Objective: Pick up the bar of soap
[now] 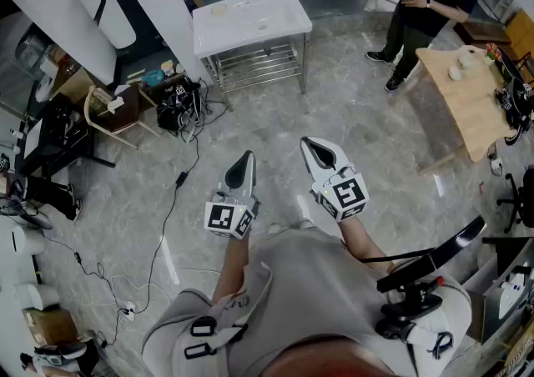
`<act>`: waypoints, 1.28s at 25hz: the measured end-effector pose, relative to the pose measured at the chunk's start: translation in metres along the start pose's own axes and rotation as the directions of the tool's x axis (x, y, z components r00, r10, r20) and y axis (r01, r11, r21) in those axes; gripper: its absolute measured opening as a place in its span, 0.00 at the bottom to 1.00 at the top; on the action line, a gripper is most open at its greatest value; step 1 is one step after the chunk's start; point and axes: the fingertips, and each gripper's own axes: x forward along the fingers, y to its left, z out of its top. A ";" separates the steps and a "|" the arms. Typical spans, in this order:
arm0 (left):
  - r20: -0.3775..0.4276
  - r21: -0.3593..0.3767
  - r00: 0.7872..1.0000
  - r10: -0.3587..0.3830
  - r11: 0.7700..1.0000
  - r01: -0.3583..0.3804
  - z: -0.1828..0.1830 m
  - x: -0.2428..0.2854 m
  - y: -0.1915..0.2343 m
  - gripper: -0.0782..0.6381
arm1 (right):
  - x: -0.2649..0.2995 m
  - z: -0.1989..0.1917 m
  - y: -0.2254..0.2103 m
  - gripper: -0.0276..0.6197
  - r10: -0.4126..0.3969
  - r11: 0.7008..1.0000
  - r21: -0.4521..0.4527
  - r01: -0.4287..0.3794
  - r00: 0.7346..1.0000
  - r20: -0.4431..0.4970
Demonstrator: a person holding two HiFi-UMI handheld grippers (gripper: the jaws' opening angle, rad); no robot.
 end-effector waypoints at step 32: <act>-0.018 0.013 0.998 0.068 0.998 -0.067 -0.022 0.080 0.008 0.09 | 0.048 -0.032 -0.081 0.05 0.066 0.998 0.000 -0.066 0.997 -0.047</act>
